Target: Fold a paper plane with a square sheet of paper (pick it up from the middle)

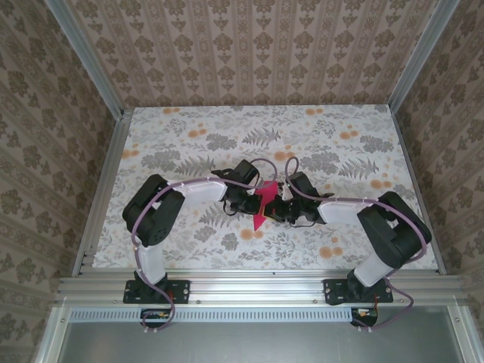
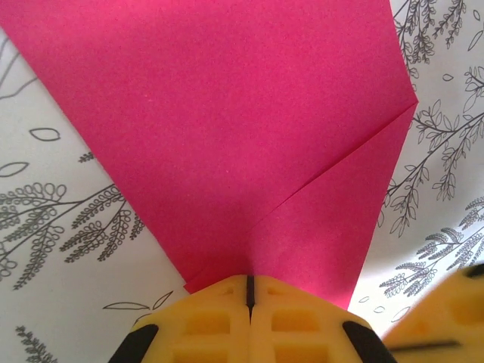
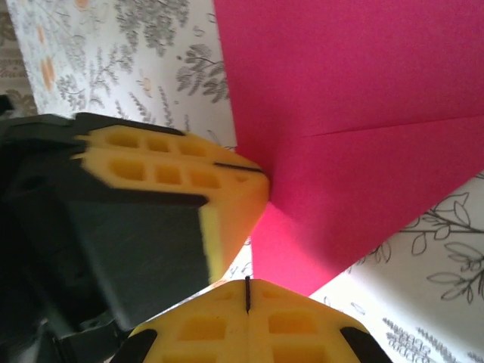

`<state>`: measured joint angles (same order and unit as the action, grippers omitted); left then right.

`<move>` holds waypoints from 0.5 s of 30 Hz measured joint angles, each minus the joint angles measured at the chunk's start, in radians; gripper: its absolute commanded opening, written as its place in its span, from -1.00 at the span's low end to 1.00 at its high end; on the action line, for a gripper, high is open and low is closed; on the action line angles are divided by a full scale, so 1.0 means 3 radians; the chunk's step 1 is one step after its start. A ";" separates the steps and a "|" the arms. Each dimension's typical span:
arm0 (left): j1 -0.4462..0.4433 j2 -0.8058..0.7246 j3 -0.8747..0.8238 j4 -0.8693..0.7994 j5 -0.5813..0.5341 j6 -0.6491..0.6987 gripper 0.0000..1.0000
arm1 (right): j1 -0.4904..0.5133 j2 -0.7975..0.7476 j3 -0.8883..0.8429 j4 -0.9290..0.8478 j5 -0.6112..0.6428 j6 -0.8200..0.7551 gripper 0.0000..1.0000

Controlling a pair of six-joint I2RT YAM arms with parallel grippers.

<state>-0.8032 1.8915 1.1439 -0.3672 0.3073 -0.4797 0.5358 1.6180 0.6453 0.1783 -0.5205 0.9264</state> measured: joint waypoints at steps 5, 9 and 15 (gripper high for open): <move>0.0003 0.0000 -0.0004 -0.0003 0.0010 0.0000 -1.00 | -0.0005 0.0292 0.0006 0.0153 0.0017 0.0062 -0.92; 0.0022 -0.0001 -0.0011 0.0004 0.0024 -0.0001 -1.00 | 0.0001 0.0301 0.0039 0.0103 0.0041 0.0038 -0.92; 0.0022 -0.0001 -0.0013 0.0005 0.0024 -0.0001 -1.00 | 0.0075 0.0160 0.0050 -0.0092 0.0156 -0.0023 -0.92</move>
<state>-0.7967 1.8912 1.1400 -0.3656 0.3145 -0.4801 0.5583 1.6661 0.6601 0.1509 -0.4736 0.9195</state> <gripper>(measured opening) 0.053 0.048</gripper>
